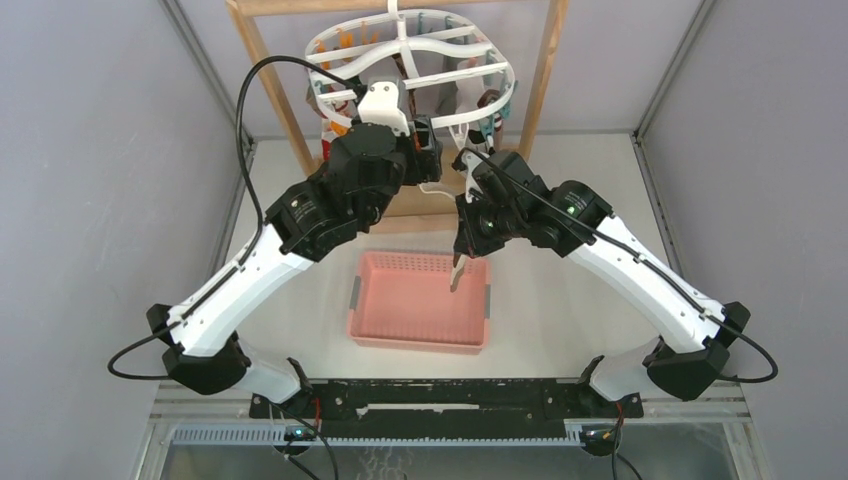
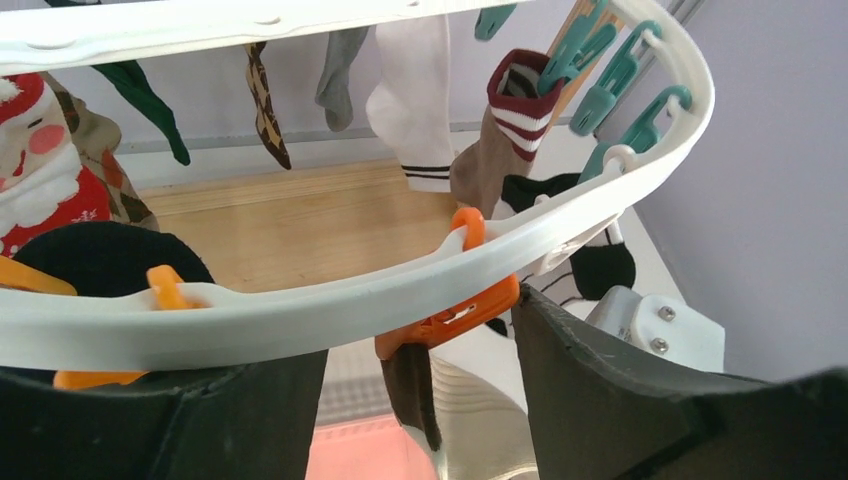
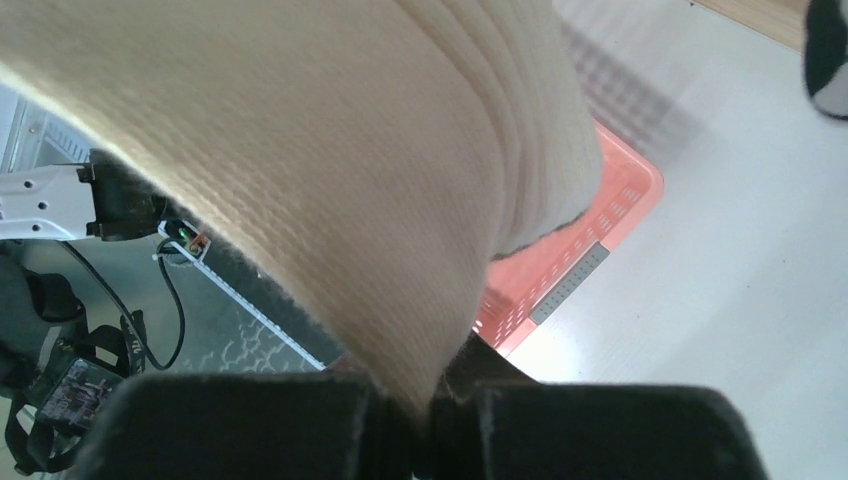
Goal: Remove the socks clipped to the hanger
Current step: Remove the sock from the hanger.
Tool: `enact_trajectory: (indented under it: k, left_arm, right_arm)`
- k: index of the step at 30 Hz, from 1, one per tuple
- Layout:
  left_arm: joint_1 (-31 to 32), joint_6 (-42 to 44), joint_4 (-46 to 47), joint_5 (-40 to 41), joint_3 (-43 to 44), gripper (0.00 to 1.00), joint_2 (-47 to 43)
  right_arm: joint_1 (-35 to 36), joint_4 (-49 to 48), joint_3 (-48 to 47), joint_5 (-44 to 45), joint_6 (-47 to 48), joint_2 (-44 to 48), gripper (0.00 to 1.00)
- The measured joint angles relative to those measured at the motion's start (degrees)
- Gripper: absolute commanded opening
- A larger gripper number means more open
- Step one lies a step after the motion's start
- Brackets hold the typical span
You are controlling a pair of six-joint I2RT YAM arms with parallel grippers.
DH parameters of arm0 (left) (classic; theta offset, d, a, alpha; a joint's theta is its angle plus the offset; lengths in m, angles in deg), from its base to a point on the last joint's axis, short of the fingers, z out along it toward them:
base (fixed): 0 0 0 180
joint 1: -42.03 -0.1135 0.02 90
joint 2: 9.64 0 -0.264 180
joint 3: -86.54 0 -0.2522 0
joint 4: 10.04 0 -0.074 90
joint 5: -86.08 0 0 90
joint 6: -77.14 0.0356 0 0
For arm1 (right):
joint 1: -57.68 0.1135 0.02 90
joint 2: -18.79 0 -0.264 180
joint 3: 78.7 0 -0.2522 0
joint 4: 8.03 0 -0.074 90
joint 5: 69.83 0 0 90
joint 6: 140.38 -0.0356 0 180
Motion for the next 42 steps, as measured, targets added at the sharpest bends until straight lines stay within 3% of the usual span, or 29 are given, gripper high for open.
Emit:
enact_trajectory:
  k: [11,16,21,23,27,30,36,42]
  left_arm:
    - [-1.14,-1.60,-0.85,-1.27,3.19,0.39,2.40]
    - [-1.38,-2.45,-1.86,-3.04,3.21,0.18,2.95]
    - [-1.62,-2.73,-2.12,-3.28,3.21,0.17,2.89]
    - [-1.64,-2.86,-2.12,-3.30,3.21,0.32,2.82]
    - [-1.73,-3.02,-2.27,-3.30,3.21,0.76,2.34]
    - [-1.95,-3.37,-2.62,-3.15,3.19,0.87,1.64]
    - [-2.36,-3.48,-3.34,-3.28,2.56,0.91,-0.04]
    - [-2.78,-4.04,-5.05,-5.29,0.31,0.94,-4.35]
  right_arm:
    - [0.37,0.20,0.00,0.61,0.00,-0.02,0.00]
    - [0.48,0.17,0.20,0.61,0.00,-0.02,0.00]
    - [0.61,0.13,1.16,0.59,-0.02,-0.02,0.00]
    - [0.63,0.07,1.64,0.57,-0.02,-0.02,0.00]
    - [0.61,0.07,2.25,0.57,-0.02,-0.02,0.00]
    - [0.61,0.04,2.38,0.52,-0.02,-0.02,0.00]
    - [-0.04,-0.72,2.43,-1.66,-0.07,0.20,0.00]
    - [-5.27,-3.87,4.48,-10.25,-1.16,1.20,0.00]
